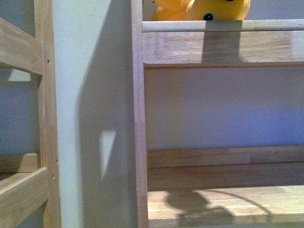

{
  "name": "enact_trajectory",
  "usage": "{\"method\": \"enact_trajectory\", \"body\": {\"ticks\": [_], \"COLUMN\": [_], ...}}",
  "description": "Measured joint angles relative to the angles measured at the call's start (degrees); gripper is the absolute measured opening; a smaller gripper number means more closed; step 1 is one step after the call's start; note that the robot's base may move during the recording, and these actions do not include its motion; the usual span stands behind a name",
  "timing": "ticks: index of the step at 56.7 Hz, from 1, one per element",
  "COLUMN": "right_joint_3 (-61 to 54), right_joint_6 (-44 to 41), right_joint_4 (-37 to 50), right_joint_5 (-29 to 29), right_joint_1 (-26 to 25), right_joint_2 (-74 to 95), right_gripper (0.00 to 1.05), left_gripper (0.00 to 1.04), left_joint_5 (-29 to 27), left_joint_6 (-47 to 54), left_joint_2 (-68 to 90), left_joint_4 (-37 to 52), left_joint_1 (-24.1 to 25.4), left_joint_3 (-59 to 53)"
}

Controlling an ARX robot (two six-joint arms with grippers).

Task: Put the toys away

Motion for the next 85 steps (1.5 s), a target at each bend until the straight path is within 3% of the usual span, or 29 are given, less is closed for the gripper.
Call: {"method": "enact_trajectory", "body": {"ticks": [9, 25, 39, 70, 85], "right_joint_3": [-0.4, -1.9, -1.9, -1.8, -18.5], "right_joint_6": [0.1, -0.5, -0.5, -0.4, -2.9], "right_joint_4": [0.0, 0.5, 2.2, 9.7, 12.9], "right_joint_5": [0.0, 0.8, 1.6, 2.2, 9.9], "right_joint_1": [0.0, -0.3, -0.4, -0.5, -1.9], "right_joint_2": [-0.1, -0.8, -0.9, -4.5, -18.9], "right_gripper": [0.16, 0.66, 0.99, 0.98, 0.98], "left_gripper": [0.98, 0.98, 0.98, 0.98, 0.98], "left_joint_5": [0.0, 0.0, 0.0, 0.0, 0.0], "left_joint_6": [0.0, 0.0, 0.0, 0.0, 0.0], "left_joint_2": [0.0, 0.0, 0.0, 0.0, 0.0], "left_joint_4": [0.0, 0.0, 0.0, 0.0, 0.0], "left_joint_1": [0.0, 0.0, 0.0, 0.0, 0.0], "left_joint_3": [0.0, 0.0, 0.0, 0.0, 0.0]}}
